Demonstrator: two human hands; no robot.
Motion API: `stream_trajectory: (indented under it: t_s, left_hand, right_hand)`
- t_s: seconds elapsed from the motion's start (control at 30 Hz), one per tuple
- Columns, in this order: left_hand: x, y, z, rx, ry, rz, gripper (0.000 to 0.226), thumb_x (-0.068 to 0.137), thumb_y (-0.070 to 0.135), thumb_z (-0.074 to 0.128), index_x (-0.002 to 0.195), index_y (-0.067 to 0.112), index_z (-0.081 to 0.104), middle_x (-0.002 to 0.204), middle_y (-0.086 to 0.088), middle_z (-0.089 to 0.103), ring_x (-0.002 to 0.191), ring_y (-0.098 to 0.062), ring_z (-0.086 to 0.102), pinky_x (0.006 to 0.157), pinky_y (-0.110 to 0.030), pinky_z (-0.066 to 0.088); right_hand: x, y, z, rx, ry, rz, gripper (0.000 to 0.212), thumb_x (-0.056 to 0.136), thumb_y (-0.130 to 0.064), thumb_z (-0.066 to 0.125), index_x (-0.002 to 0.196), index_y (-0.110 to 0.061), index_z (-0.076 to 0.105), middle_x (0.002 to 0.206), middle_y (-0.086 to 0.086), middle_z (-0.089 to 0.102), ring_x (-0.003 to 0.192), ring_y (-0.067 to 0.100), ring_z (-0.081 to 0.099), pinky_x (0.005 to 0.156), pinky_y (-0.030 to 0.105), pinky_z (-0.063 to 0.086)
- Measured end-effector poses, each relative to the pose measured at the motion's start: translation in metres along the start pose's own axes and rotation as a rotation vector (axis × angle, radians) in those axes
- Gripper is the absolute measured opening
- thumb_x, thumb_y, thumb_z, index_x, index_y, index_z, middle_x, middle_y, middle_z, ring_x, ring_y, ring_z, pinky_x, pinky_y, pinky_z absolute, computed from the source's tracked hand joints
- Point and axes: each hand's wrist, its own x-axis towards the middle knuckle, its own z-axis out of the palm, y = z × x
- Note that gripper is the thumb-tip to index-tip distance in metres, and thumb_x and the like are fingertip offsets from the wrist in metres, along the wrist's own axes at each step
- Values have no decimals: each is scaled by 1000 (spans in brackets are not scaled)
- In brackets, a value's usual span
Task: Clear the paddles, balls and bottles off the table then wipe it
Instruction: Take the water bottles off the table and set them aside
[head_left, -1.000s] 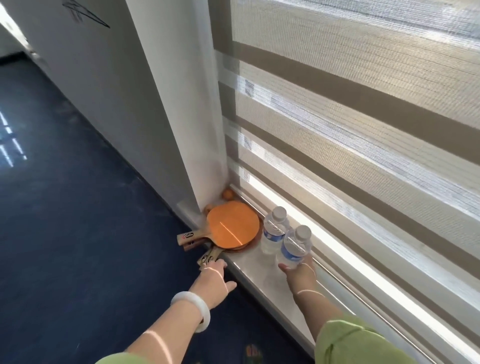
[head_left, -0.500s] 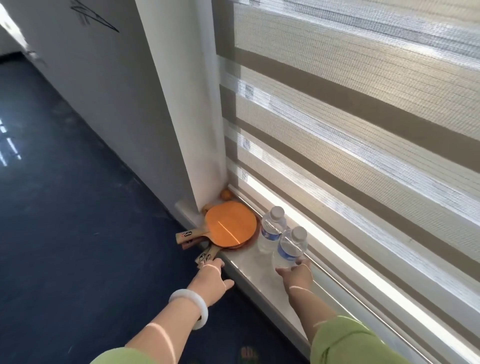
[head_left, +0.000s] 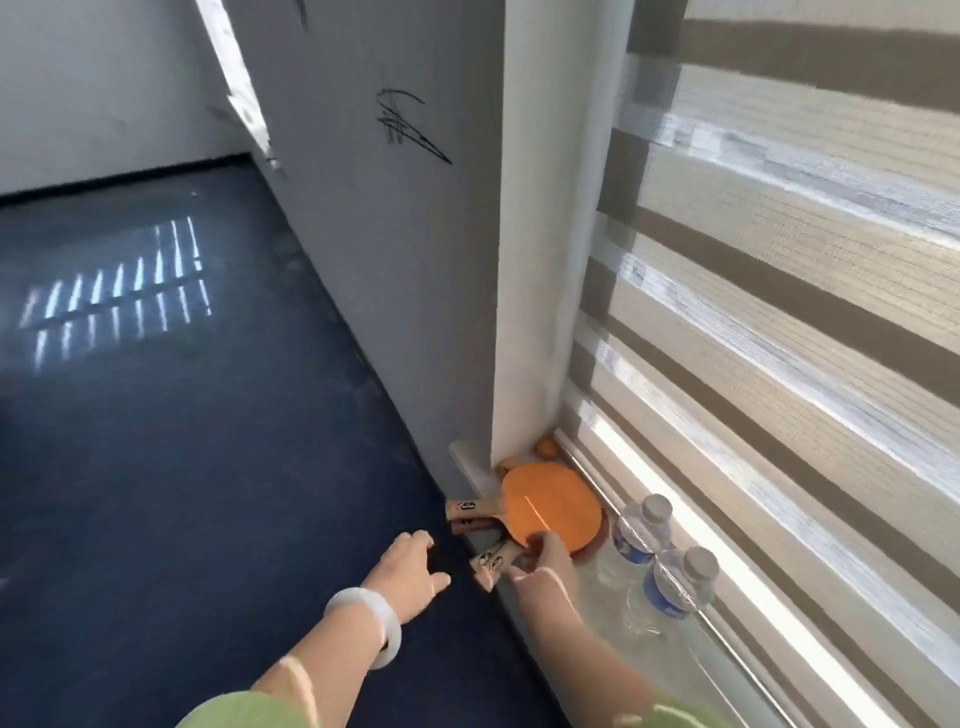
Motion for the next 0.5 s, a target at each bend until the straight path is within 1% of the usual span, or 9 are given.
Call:
stream_trajectory:
  t_s: [0.03, 0.07, 0.1, 0.13, 0.2, 0.27, 0.37, 0.5]
  left_hand:
    - [-3, -8, -13, -10, 30, -19, 52, 96, 33, 57, 141, 15, 39, 140, -2, 40, 127, -20, 46, 104, -32, 40]
    - [-6, -17, -26, -14, 62, -45, 52, 96, 34, 57, 141, 16, 38, 141, -2, 40, 128, -20, 45, 105, -32, 39]
    - [-9, -27, -41, -19, 104, -72, 53, 96, 34, 58, 141, 16, 38, 142, -2, 40, 129, -20, 44, 107, -33, 38]
    - [-11, -39, -57, -34, 144, -96, 54, 95, 35, 58, 141, 17, 39, 142, -1, 40, 130, -20, 43, 107, -34, 37]
    - [-17, -63, -90, -69, 215, -128, 53, 95, 34, 58, 141, 16, 39, 143, -1, 39, 131, -19, 42, 107, -33, 36]
    - [-22, -89, -127, -91, 282, -164, 51, 95, 33, 58, 140, 15, 40, 141, -2, 40, 130, -20, 42, 106, -32, 36]
    - [-26, -134, -185, -132, 385, -211, 48, 95, 34, 57, 136, 14, 42, 138, -2, 41, 128, -20, 44, 105, -33, 37]
    - [-25, -203, -273, -167, 512, -244, 51, 96, 35, 57, 139, 13, 41, 142, -3, 39, 130, -22, 43, 104, -34, 38]
  right_hand:
    - [1, -15, 7, -36, -32, -59, 32, 82, -2, 70, 99, -19, 49, 96, -1, 58, 84, 13, 56, 65, 10, 44]
    - [4, -29, 16, -84, -61, -117, 31, 80, -3, 70, 98, -19, 50, 98, -1, 60, 87, 14, 59, 67, 11, 45]
    - [8, -46, 26, -134, -106, -174, 30, 79, -6, 72, 98, -18, 51, 101, 0, 61, 93, 16, 62, 73, 16, 46]
    - [11, -65, 38, -188, -158, -224, 31, 80, -12, 74, 101, -16, 52, 105, -1, 60, 100, 19, 62, 77, 20, 44]
    - [16, -108, 62, -312, -263, -314, 38, 85, -22, 73, 116, -13, 54, 113, -1, 57, 110, 20, 58, 82, 19, 38]
    - [22, -152, 90, -407, -350, -380, 44, 89, -26, 68, 127, -10, 53, 125, 3, 57, 117, 21, 56, 87, 20, 38]
    - [29, -222, 138, -514, -412, -478, 46, 95, -29, 61, 134, -8, 49, 132, 7, 56, 120, 23, 55, 94, 23, 41]
    - [35, -320, 211, -573, -424, -593, 43, 98, -30, 55, 134, -7, 49, 132, 8, 56, 117, 24, 56, 90, 24, 42]
